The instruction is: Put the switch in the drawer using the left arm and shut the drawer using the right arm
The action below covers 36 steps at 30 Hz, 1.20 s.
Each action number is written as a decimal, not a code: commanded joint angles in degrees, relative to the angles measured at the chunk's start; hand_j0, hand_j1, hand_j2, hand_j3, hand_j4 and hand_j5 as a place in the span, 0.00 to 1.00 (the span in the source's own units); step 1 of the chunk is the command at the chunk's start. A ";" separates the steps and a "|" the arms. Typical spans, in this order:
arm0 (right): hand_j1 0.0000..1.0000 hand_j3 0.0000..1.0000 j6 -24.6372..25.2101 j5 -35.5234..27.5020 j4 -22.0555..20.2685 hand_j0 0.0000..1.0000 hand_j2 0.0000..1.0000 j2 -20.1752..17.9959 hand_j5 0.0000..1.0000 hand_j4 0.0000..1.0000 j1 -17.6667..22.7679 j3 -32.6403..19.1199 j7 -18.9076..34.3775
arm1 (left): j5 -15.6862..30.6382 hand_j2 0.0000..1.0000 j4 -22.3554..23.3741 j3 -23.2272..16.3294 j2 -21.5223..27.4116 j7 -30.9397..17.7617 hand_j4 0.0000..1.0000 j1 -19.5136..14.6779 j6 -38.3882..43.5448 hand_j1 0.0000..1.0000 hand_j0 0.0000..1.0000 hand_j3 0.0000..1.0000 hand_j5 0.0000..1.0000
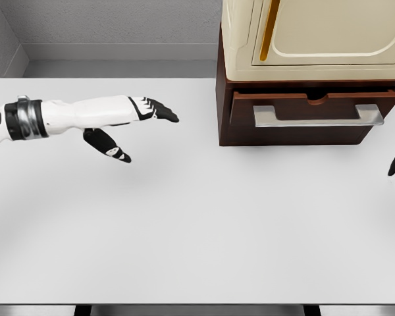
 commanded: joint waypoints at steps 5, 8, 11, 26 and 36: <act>0.46 0.46 0.09 -0.20 0.01 0.46 0.46 -0.69 0.46 0.46 -3.60 8.52 0.00 | -3.33 1.00 0.24 3.09 -1.49 0.02 1.00 0.26 0.17 1.00 1.00 1.00 1.00; 0.46 0.46 0.09 -0.02 0.10 0.46 0.46 -0.69 0.46 0.46 -6.07 10.98 0.00 | -3.33 1.00 0.33 3.27 -0.79 0.02 1.00 0.00 0.17 1.00 1.00 1.00 1.00; 0.46 0.46 0.09 -0.02 0.10 0.46 0.46 -0.69 0.46 0.46 -7.73 12.20 0.00 | -3.33 1.00 0.24 3.53 -0.61 0.02 1.00 -0.26 0.17 1.00 1.00 1.00 1.00; 0.46 0.46 0.09 0.95 4.84 0.46 0.46 1.68 0.46 0.46 -27.51 31.28 0.00 | -3.24 1.00 -0.28 4.32 -0.52 0.02 1.00 0.26 0.17 1.00 1.00 1.00 1.00; 0.46 0.46 0.09 1.12 9.50 0.46 0.46 3.88 0.46 0.46 -33.75 37.35 0.00 | -3.24 1.00 -0.28 5.37 -0.44 0.02 1.00 0.44 0.17 1.00 1.00 1.00 1.00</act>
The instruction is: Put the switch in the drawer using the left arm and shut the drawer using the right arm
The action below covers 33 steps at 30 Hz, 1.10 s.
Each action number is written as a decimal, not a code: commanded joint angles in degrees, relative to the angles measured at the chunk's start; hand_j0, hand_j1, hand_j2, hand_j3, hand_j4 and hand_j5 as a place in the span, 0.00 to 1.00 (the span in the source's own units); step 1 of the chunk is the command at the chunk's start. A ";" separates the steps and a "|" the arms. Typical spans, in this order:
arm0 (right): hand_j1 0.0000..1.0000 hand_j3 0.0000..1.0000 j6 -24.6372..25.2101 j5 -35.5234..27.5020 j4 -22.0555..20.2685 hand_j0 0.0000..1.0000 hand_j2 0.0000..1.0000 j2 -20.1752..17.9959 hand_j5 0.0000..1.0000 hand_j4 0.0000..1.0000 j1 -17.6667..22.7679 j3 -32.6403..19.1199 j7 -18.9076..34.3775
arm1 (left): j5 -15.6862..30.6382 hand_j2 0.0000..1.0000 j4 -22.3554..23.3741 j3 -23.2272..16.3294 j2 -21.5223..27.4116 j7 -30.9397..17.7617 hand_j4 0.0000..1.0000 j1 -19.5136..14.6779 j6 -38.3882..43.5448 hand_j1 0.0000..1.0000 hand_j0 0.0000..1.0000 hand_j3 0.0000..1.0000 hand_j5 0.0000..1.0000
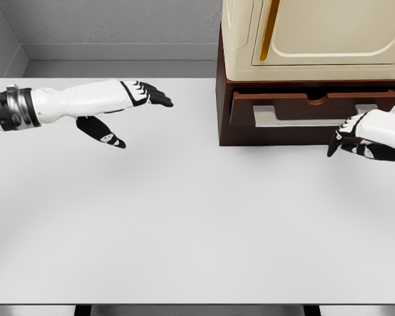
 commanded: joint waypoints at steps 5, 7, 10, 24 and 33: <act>0.46 0.46 0.15 0.06 2.67 0.46 0.46 0.95 0.46 0.46 -0.97 1.77 -0.02 | 0.42 1.00 0.03 0.42 0.05 -0.01 1.00 0.00 0.17 1.00 1.00 1.00 1.00; 0.46 0.46 0.15 0.06 3.28 0.46 0.46 1.03 0.46 0.46 -1.23 1.77 -0.02 | 0.42 1.00 0.04 0.51 0.05 0.07 1.00 0.00 0.17 1.00 1.00 1.00 1.00; 0.47 0.47 0.15 -0.02 5.13 0.47 0.47 1.39 0.47 0.47 -3.16 2.29 -0.02 | 0.42 1.00 -0.05 0.51 0.05 -0.01 1.00 0.00 0.17 1.00 1.00 1.00 1.00; 0.50 0.50 0.15 0.06 4.17 0.50 0.50 1.56 0.50 0.50 -5.10 3.70 -0.02 | 0.42 1.00 -0.05 0.51 0.14 0.07 1.00 0.00 0.17 1.00 1.00 1.00 1.00; 1.00 1.00 0.15 0.24 -6.91 1.00 1.00 -1.25 1.00 1.00 2.29 3.26 -0.02 | 0.60 1.00 0.47 8.07 -0.56 0.07 1.00 9.58 0.17 1.00 1.00 1.00 1.00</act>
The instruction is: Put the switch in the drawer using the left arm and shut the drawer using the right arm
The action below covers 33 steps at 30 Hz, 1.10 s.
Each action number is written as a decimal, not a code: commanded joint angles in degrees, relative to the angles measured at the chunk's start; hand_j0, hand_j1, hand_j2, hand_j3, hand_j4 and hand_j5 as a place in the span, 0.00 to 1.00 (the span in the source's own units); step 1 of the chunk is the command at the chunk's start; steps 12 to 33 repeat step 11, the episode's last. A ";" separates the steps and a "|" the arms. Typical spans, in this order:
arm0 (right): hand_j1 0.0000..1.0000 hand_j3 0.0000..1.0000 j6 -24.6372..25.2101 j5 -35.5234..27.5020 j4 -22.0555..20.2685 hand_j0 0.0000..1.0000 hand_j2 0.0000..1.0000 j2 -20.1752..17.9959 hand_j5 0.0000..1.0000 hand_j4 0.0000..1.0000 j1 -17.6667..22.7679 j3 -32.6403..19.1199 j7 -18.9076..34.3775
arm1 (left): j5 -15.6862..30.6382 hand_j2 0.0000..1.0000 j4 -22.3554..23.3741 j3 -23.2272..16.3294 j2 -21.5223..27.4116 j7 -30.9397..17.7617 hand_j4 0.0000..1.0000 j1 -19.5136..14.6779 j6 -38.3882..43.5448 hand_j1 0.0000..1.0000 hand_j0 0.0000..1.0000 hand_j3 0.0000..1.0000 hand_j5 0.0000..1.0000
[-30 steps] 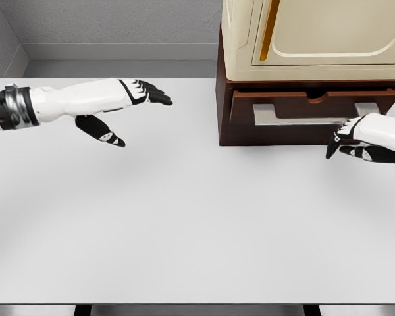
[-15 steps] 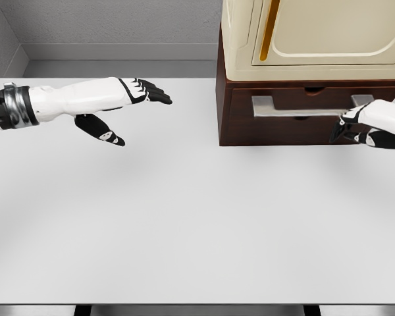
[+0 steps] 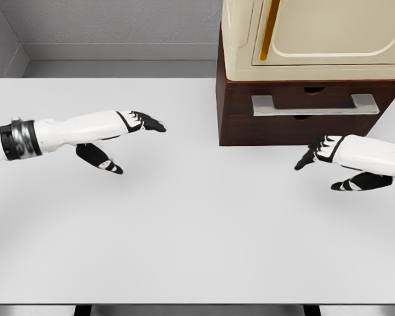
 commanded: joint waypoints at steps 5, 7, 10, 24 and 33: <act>1.00 1.00 0.07 -0.48 -0.78 1.00 1.00 -0.24 1.00 1.00 1.23 0.08 -0.09 | 0.57 1.00 -0.04 3.57 -0.39 -0.02 1.00 0.09 0.23 1.00 1.00 1.00 1.00; 1.00 1.00 0.07 -0.48 -0.78 1.00 1.00 -0.24 1.00 1.00 1.32 0.17 -0.09 | 0.57 1.00 -0.04 3.66 -0.31 -0.10 1.00 0.44 0.23 1.00 1.00 1.00 1.00; 1.00 1.00 0.07 -0.57 -0.87 1.00 1.00 -0.42 1.00 1.00 1.76 0.52 -0.09 | 0.49 1.00 -0.04 3.66 -0.31 -0.10 1.00 0.53 0.23 1.00 1.00 1.00 1.00; 1.00 1.00 0.07 -0.57 -0.87 1.00 1.00 -0.42 1.00 1.00 1.85 0.52 -0.09 | 0.40 1.00 -0.04 3.66 -0.31 -0.10 1.00 0.53 0.23 1.00 1.00 1.00 1.00; 1.00 1.00 0.07 -0.57 -0.87 1.00 1.00 -0.42 1.00 1.00 1.85 0.52 -0.09 | 0.40 1.00 -0.04 3.66 -0.31 -0.10 1.00 0.53 0.23 1.00 1.00 1.00 1.00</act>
